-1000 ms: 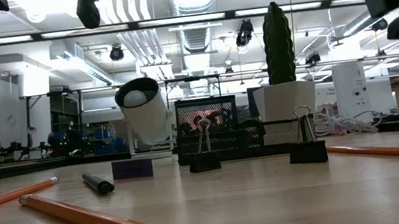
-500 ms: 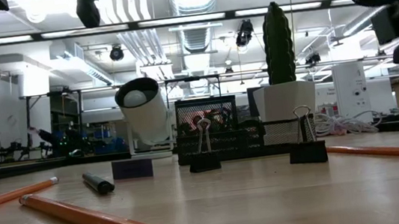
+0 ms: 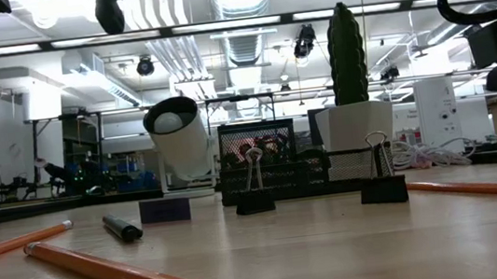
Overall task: Pick and place office supplies into organizer
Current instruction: Put the yellow sticky notes into the black desk organizer
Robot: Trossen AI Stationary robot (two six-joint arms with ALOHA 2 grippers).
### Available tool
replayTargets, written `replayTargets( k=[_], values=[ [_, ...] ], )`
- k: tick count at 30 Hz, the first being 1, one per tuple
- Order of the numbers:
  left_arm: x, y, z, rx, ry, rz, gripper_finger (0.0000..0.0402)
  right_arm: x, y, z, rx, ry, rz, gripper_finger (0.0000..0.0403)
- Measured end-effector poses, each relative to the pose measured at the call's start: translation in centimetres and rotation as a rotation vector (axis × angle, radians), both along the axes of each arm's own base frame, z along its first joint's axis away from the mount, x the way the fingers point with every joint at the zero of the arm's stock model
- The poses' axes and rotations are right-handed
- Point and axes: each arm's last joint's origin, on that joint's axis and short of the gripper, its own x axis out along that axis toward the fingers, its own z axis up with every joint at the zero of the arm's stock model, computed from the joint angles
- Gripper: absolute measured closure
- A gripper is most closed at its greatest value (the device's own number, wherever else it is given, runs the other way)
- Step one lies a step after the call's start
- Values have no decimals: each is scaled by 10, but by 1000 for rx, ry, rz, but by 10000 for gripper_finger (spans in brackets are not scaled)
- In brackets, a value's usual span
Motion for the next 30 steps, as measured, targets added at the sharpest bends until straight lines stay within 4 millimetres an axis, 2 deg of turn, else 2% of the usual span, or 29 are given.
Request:
replayTargets(
  k=[7,30],
  values=[
    [-1,0,1,0,-11,0,244,0,0,-1,4,-3,19,197],
    [0,0,1,0,-10,0,244,0,1,-1,5,12,16,376]
  ],
)
